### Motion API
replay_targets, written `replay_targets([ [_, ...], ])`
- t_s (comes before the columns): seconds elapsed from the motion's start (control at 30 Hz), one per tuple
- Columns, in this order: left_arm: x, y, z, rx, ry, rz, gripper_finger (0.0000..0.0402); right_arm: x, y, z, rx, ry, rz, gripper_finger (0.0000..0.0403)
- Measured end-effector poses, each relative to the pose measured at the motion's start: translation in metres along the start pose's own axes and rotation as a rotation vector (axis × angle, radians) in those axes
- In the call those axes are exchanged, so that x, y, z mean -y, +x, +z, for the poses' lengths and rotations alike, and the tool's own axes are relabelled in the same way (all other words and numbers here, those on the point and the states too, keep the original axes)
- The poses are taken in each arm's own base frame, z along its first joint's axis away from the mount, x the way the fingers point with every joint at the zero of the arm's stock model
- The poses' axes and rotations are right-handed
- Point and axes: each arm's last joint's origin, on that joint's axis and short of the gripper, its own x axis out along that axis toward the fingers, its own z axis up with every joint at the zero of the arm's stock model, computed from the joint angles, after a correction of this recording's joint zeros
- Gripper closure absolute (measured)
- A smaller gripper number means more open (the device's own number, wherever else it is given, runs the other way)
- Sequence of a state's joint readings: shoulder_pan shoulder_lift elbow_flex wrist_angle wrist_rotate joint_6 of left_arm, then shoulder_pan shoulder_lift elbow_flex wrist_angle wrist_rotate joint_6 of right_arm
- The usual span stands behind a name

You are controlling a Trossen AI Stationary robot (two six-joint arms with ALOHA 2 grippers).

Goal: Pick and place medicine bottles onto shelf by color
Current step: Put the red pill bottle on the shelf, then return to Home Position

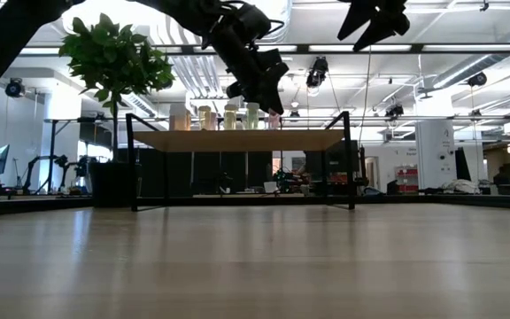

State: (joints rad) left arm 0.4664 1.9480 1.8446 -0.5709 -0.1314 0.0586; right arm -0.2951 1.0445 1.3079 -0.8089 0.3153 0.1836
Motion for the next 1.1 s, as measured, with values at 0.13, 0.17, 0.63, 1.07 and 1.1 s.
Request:
replay_targets([
  [0.13, -0.002, 0.0, 0.0, 0.001, -0.003, 0.003, 0.0291, 0.0, 0.0, 0.0, 0.004, 0.001, 0.001, 0.0074],
  [0.17, -0.002, 0.0, 0.0, 0.001, -0.004, 0.004, 0.0288, 0.0, 0.0, 0.0, 0.004, 0.001, 0.001, 0.0074],
  [0.63, -0.002, -0.009, 0.008, 0.015, 0.0, 0.002, 0.0181, 0.0, -0.001, 0.001, 0.011, 0.011, 0.002, 0.0074],
  [1.07, -0.017, -0.166, 0.048, 0.438, -0.01, -0.059, 0.0188, -0.015, -0.01, 0.033, 0.306, 0.03, 0.432, 0.0136],
  [1.1, -0.018, -0.176, 0.043, 0.458, 0.018, -0.051, 0.0195, -0.018, -0.009, 0.033, 0.306, 0.023, 0.442, 0.0157],
])
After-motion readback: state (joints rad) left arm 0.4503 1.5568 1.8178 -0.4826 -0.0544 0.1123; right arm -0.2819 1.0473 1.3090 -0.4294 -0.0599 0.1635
